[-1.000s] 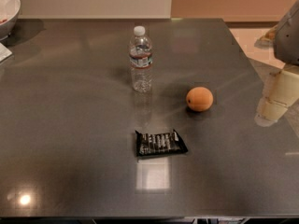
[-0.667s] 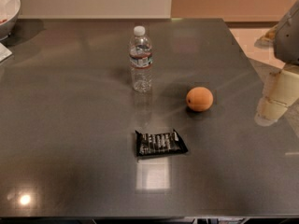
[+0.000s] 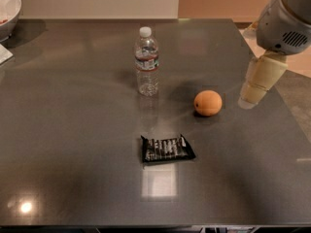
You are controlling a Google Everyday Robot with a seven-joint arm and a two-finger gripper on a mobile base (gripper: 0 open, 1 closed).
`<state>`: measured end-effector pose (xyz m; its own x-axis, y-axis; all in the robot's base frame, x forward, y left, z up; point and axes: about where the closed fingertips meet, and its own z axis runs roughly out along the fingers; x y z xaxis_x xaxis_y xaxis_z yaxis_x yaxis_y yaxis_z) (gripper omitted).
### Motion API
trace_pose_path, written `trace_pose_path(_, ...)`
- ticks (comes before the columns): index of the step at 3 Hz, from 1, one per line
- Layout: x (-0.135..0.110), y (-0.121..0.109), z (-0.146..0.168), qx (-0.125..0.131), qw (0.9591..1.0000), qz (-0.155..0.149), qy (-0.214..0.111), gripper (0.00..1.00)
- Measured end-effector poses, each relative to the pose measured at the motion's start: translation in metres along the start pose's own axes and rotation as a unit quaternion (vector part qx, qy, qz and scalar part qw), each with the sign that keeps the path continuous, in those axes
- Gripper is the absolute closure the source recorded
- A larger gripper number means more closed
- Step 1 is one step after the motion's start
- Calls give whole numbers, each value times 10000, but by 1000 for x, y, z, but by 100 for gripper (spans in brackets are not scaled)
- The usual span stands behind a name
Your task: Move water bottle near orange
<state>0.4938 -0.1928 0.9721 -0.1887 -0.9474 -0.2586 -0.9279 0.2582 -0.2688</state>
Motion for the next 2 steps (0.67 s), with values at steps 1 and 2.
trace_pose_path(1, -25, -31, 19, 92, 9993, 117, -333, 0)
trace_pose_path(2, -53, -64, 37, 143, 9971, 269, -698, 0)
